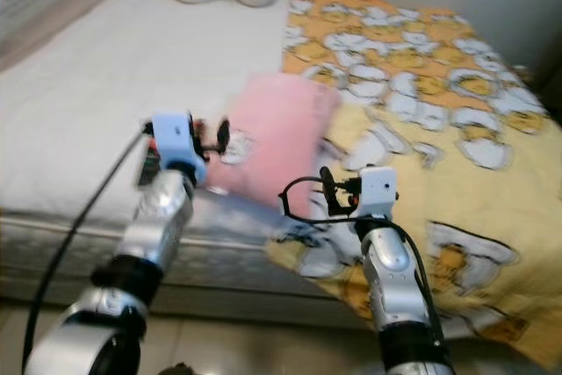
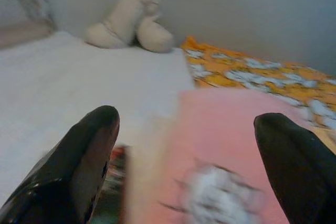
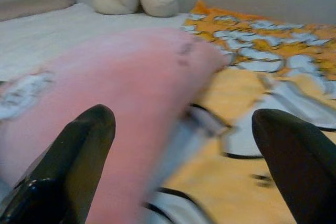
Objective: Clean up the room
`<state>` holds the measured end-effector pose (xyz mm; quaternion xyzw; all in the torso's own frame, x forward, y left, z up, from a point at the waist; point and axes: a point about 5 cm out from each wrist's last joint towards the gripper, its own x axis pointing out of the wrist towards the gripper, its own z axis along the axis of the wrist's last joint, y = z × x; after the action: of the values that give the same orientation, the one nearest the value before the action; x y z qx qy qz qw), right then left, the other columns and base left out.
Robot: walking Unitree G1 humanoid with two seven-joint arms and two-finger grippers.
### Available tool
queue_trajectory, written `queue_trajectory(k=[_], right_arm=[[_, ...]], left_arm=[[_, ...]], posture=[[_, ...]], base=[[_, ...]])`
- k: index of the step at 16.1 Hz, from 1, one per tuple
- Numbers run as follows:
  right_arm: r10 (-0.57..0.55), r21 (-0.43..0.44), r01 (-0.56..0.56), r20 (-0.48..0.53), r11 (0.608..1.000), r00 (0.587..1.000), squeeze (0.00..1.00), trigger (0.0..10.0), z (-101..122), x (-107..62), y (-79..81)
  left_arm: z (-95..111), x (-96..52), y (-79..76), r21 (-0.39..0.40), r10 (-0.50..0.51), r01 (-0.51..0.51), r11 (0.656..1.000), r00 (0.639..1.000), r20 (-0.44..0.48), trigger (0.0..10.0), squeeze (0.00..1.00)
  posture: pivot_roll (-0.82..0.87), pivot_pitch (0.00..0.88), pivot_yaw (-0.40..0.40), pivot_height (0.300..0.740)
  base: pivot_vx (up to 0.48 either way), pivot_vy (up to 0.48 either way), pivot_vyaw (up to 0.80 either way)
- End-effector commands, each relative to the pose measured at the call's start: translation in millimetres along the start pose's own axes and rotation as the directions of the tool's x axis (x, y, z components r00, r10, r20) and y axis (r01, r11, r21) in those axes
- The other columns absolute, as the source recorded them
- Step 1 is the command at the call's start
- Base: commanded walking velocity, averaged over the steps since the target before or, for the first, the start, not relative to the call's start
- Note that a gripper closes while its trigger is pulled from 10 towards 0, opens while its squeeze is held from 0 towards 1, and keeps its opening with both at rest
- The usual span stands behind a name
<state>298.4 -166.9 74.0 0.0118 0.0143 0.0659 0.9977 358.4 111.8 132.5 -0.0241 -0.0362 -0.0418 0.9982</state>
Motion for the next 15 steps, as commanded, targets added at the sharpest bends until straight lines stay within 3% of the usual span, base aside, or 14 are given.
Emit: queue_trajectory(k=[1,3,6,7,9,10,11,12,13,14,15], right_arm=[[-0.026,-0.003,0.026,0.05,1.0,0.998,0.05,10.0,12.9,5.8,-3.3],[-0.116,0.045,0.112,0.081,0.993,0.99,0.05,10.0,28.6,12.8,-22.6],[-0.288,0.223,0.275,0.03,0.935,0.957,0.04,10.0,31.2,12.5,-60.6],[-0.301,0.232,0.287,0.024,0.929,0.953,0.05,10.0,30.8,11.6,-63.6],[-0.337,0.225,0.334,-0.025,0.915,0.941,0.04,10.0,22.6,6.9,-76.9],[-0.353,0.236,0.362,-0.081,0.902,0.932,0.04,10.0,11.2,4.0,-81.8],[-0.371,0.282,0.402,-0.157,0.871,0.915,0.04,10.0,-5.3,-2.9,-86.3],[-0.382,0.281,0.419,-0.18,0.863,0.907,0.05,10.0,-10.0,-5.8,-89.4],[-0.39,0.242,0.419,-0.161,0.875,0.907,0.04,10.0,-7.6,-8.0,-91.3],[-0.401,0.092,0.403,-0.044,0.911,0.915,0.04,10.0,11.9,-14.6,-92.3],[-0.388,-0.03,0.391,0.076,0.92,0.918,0.04,10.0,30.4,-30.6,-84.7]], left_arm=[[1.2,3.6,5.3,0.033,0.009,-0.009,0.999,1.0,-0.004,10.0,0.0],[11.2,16.4,17.3,0.077,0.012,-0.011,0.997,1.0,-0.012,10.0,0.0],[19.1,30.9,13.5,0.045,-0.059,0.062,0.997,0.996,-0.074,10.0,0.0],[19.0,32.0,13.1,0.033,-0.062,0.065,0.997,0.994,-0.086,10.0,0.0],[11.0,35.4,9.2,0.001,-0.092,0.094,0.996,0.979,-0.182,10.0,0.0],[2.3,33.8,6.7,-0.046,-0.108,0.1,0.994,0.965,-0.238,10.0,0.0],[-11.5,29.1,-2.2,-0.143,-0.166,0.127,0.982,0.935,-0.312,10.0,0.0],[-14.1,28.1,-10.0,-0.158,-0.196,0.152,0.976,0.925,-0.324,10.0,0.0],[-12.1,29.0,-16.0,-0.158,-0.214,0.171,0.973,0.926,-0.311,10.0,0.0],[0.2,33.0,-22.9,-0.098,-0.237,0.22,0.971,0.946,-0.222,10.0,0.0],[7.2,30.5,-24.1,0.024,-0.282,0.287,0.958,0.952,-0.121,10.0,0.0]], posture=[[0.03,0.0,-0.049,0.74],[0.01,0.0,-0.042,0.74],[0.0,0.0,-0.034,0.74],[0.0,0.0,-0.034,0.74],[-0.02,0.0,-0.03,0.74],[-0.05,0.016,-0.016,0.74],[-0.06,0.052,-0.014,0.74],[-0.07,0.067,-0.004,0.74],[-0.08,0.081,-0.002,0.74],[-0.11,0.092,0.005,0.74],[-0.12,0.092,0.008,0.74]], base=[[0.349,0.33,0.0],[0.352,0.326,0.0],[0.392,0.274,0.0],[0.0,0.0,0.0],[0.0,0.0,0.0],[0.0,0.0,0.0],[0.0,0.0,0.0],[0.0,0.0,0.0],[0.0,0.0,0.0],[0.0,0.0,0.0],[0.0,0.0,0.0]])
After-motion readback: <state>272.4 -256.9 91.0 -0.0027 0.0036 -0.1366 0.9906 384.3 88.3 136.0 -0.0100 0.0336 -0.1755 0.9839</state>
